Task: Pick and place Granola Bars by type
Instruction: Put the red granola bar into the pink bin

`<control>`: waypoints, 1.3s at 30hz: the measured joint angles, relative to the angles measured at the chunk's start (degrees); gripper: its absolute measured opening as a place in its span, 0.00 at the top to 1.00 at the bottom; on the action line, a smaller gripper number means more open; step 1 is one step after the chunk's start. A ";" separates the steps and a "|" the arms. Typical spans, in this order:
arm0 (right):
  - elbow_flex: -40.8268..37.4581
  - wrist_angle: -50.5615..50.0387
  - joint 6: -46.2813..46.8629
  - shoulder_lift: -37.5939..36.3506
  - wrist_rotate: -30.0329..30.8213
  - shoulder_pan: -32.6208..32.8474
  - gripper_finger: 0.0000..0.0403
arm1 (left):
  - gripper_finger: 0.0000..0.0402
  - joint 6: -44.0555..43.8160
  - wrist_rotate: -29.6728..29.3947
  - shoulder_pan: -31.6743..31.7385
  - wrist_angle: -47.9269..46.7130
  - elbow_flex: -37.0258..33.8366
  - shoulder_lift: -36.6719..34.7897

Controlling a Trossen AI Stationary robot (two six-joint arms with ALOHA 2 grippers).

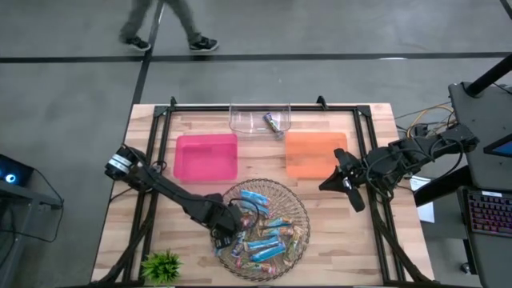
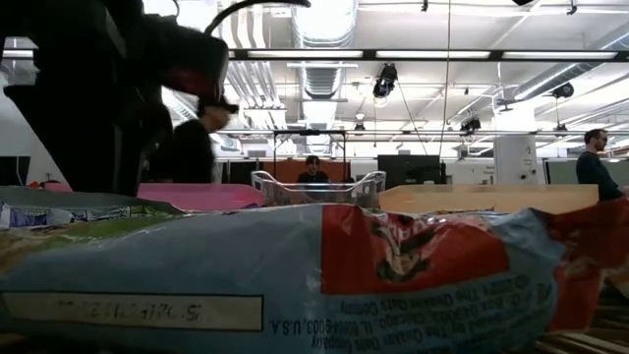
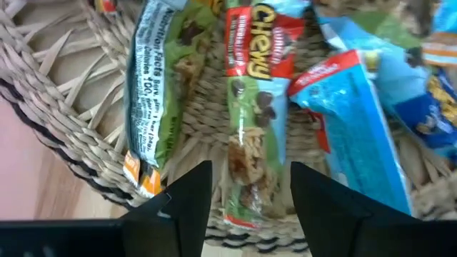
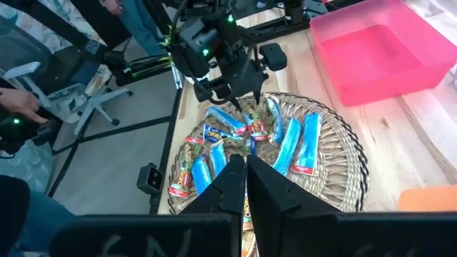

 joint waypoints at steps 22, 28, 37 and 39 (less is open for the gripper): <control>0.00 0.02 0.12 0.00 1.59 -0.02 0.98 | 0.57 1.23 3.26 0.66 3.64 -1.65 0.70; 0.00 0.02 0.12 0.00 1.59 -0.02 0.98 | 0.57 1.15 5.85 1.35 3.40 -3.26 0.70; 0.00 0.02 0.12 0.00 1.57 0.00 0.98 | 0.57 1.25 7.05 1.73 4.02 -4.21 0.70; 0.00 0.04 0.12 0.00 1.57 0.00 0.98 | 0.58 1.29 7.57 1.78 4.29 -4.35 0.70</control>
